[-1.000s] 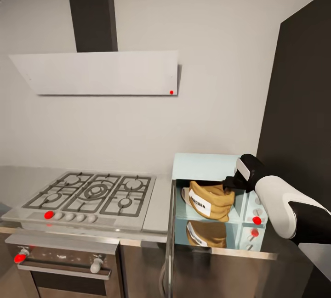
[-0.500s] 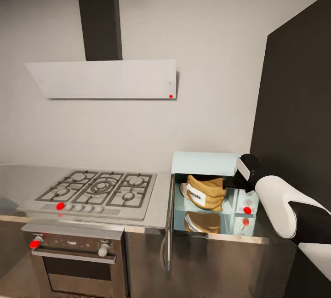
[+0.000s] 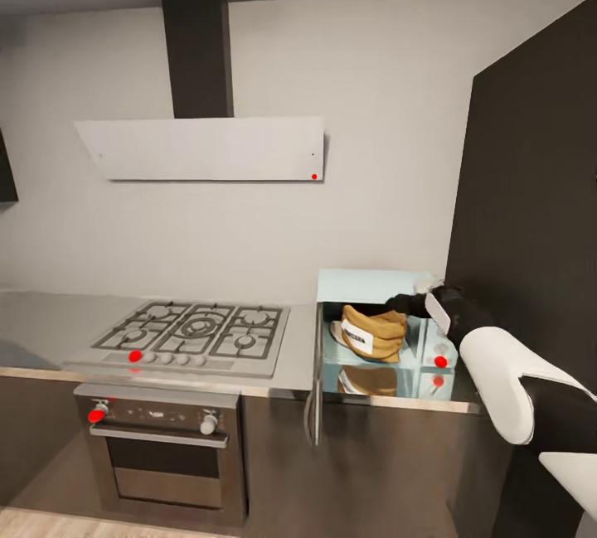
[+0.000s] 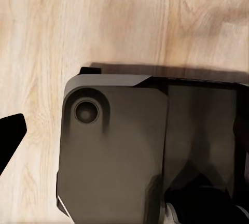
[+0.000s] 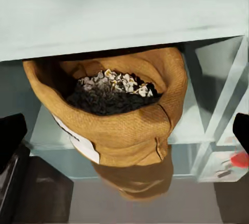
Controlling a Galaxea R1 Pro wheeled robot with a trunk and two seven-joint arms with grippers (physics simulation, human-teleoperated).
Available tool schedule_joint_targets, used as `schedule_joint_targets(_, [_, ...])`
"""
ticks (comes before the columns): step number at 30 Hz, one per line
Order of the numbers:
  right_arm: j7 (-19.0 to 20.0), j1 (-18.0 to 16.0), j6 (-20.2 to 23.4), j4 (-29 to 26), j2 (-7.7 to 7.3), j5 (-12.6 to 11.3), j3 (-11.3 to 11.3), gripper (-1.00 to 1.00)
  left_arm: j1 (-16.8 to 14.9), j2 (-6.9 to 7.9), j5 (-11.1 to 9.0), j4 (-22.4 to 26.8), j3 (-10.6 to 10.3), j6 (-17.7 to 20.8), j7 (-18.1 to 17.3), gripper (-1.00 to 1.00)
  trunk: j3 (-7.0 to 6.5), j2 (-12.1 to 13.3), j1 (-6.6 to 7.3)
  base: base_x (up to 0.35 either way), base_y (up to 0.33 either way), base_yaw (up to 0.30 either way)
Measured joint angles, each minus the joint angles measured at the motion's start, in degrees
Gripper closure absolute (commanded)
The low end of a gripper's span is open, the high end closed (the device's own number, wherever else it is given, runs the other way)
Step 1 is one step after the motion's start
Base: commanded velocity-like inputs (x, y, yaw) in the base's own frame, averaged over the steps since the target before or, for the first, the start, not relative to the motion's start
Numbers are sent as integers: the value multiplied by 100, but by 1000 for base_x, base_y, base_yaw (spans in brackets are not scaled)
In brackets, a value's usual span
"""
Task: In the kitchen, take the popcorn bag from the countertop, put it into the microwave, and heat it until the popcorn is cooked so the cooked popcorn ends up inside the bag.
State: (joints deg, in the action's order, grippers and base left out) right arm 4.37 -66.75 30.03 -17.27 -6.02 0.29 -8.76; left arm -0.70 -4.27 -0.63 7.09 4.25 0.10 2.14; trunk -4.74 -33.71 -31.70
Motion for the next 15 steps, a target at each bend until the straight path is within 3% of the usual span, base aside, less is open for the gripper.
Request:
schedule_joint_targets(4, [11, 70, -1972, 922, 4, 11, 14, -100, 0, 0, 0, 1, 0, 0, 0, -100, 0, 0, 0, -8, 5, 0])
schedule_joint_targets(8, [2, 97, -3522, 1814, 0, 24, 31, -100, 0, 0, 0, 1, 0, -1, 0, -100, 0, 0, 0, -1, 1, 0])
schedule_joint_targets(15, [-10, 384, -4407, 2059, -17, 27, 44, -100, 0, 7, 0, 0, 7, -1, 0, -100, 0, 0, 1, 0, 0, 0])
